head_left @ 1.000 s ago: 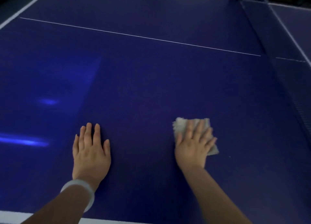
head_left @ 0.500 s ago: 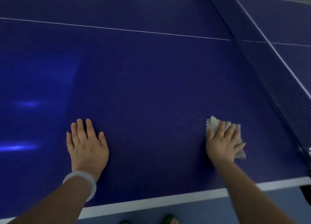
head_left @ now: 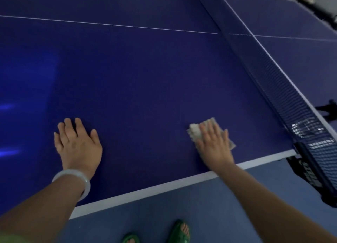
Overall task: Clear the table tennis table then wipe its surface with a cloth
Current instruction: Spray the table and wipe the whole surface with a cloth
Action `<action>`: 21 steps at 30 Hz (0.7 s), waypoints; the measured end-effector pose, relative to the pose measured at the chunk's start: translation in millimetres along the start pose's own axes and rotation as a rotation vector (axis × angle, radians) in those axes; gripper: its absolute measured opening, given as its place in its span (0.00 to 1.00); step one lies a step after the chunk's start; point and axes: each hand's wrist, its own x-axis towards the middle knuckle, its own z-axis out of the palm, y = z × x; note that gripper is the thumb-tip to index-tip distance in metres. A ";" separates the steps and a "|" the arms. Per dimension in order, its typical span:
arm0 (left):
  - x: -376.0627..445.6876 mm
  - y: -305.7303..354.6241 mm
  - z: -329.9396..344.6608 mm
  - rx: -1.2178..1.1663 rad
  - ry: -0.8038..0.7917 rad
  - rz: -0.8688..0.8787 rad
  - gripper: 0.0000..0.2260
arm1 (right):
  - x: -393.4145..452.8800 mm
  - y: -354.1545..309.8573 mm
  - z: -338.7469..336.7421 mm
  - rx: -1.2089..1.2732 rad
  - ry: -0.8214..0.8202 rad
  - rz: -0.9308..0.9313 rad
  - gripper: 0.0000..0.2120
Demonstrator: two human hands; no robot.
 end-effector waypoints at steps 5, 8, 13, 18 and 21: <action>-2.6 0.0 -0.1 -0.012 0.020 0.049 0.25 | 13.1 90.1 -5.8 -0.067 -0.137 0.196 0.29; -17.0 14.4 0.9 -0.035 0.054 0.373 0.21 | 14.3 103.1 1.0 -0.017 -0.112 0.255 0.29; -59.5 109.7 19.4 -0.079 -0.138 0.633 0.23 | 3.3 83.9 15.7 0.191 -0.005 0.235 0.29; -80.6 173.9 40.1 0.010 -0.199 0.657 0.27 | -17.8 79.5 25.1 0.279 0.075 0.112 0.30; -86.1 172.7 47.1 0.100 -0.147 0.650 0.28 | -29.0 99.4 36.3 0.292 0.119 0.132 0.32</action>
